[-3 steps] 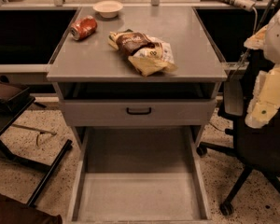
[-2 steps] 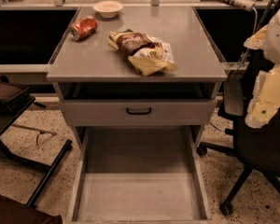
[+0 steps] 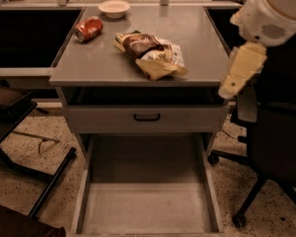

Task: Place brown chip bag into middle drawer

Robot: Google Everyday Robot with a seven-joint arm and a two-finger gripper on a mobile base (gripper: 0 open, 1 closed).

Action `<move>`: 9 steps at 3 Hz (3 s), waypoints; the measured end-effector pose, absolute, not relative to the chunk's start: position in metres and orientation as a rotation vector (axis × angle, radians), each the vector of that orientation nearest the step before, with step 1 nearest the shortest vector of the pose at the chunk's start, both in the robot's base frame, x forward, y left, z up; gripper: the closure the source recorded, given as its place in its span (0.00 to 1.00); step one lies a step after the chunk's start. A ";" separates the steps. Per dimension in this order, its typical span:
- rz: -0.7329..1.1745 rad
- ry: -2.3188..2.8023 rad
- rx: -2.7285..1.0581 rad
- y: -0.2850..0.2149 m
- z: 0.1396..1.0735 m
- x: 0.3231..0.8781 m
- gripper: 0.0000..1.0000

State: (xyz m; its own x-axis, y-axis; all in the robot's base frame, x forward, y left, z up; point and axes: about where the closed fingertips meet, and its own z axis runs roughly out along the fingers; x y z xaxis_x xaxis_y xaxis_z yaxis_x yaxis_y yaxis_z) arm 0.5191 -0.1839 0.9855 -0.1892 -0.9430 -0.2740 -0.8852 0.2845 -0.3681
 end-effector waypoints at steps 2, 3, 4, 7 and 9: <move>-0.110 2.008 -1.615 -0.099 0.983 0.641 0.00; -0.112 2.010 -1.614 -0.101 0.982 0.639 0.00; -0.055 2.001 -1.655 -0.076 0.951 0.656 0.00; 0.095 1.987 -1.682 -0.005 0.870 0.699 0.18; 0.095 1.988 -1.682 -0.005 0.870 0.699 0.65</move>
Offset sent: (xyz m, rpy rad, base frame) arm 0.1692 0.1302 -0.0150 0.1170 -0.0110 0.1056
